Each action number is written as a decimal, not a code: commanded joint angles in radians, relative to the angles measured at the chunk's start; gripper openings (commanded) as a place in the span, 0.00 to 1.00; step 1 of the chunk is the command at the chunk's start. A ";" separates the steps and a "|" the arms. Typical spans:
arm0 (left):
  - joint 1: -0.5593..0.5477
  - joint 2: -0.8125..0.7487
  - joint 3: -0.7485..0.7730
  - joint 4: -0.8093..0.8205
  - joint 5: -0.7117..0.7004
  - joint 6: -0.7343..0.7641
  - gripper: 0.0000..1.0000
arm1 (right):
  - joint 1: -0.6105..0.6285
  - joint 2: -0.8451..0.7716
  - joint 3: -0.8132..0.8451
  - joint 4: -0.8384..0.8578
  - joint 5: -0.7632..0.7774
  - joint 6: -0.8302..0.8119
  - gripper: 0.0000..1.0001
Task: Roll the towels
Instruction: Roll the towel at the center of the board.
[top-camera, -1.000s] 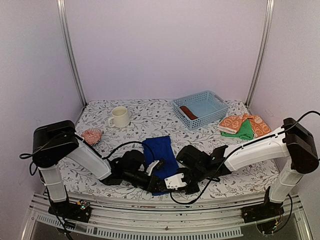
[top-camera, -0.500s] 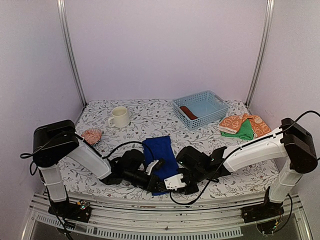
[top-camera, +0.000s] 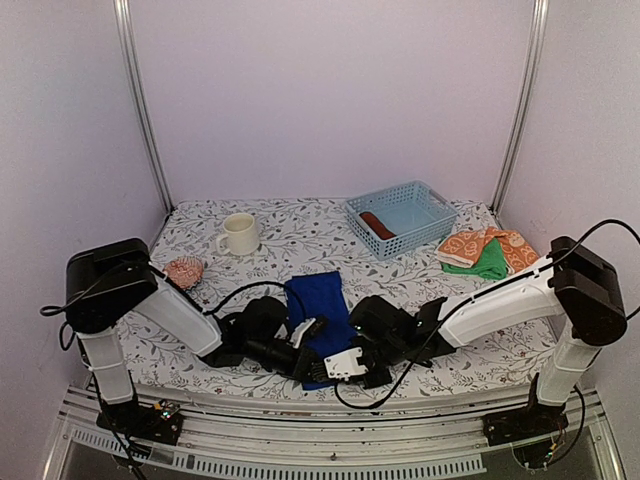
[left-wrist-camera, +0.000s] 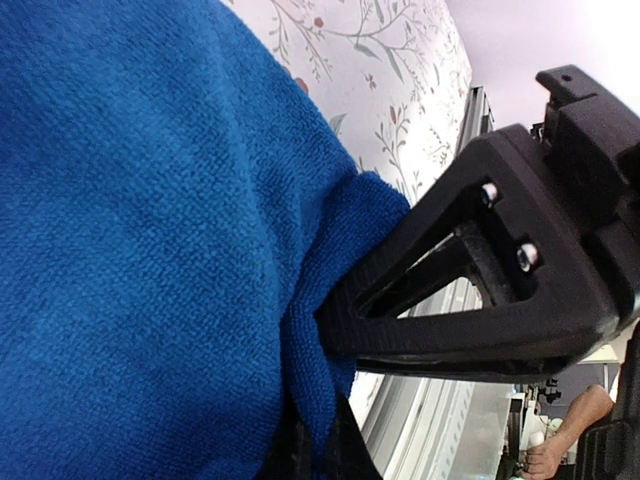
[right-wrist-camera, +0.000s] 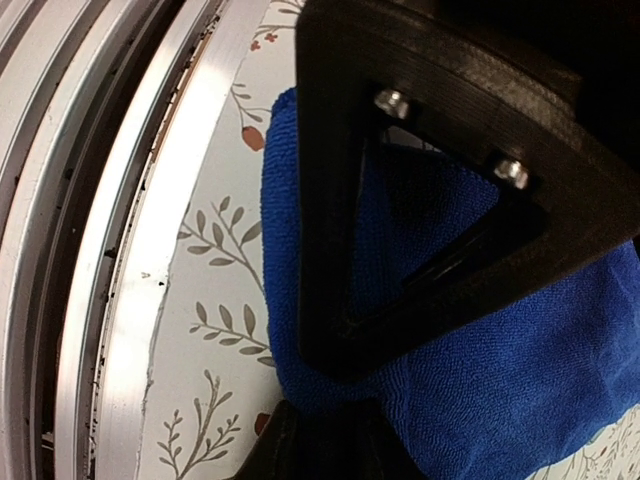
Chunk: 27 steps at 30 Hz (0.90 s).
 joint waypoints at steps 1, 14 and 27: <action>0.036 -0.061 -0.048 -0.047 -0.036 0.037 0.05 | -0.018 0.089 -0.034 -0.123 0.050 0.017 0.14; -0.120 -0.570 -0.320 -0.160 -0.653 0.247 0.36 | -0.105 0.151 0.193 -0.534 -0.407 0.082 0.03; -0.556 -0.407 -0.114 -0.253 -1.083 0.728 0.40 | -0.322 0.557 0.662 -1.029 -0.769 0.045 0.03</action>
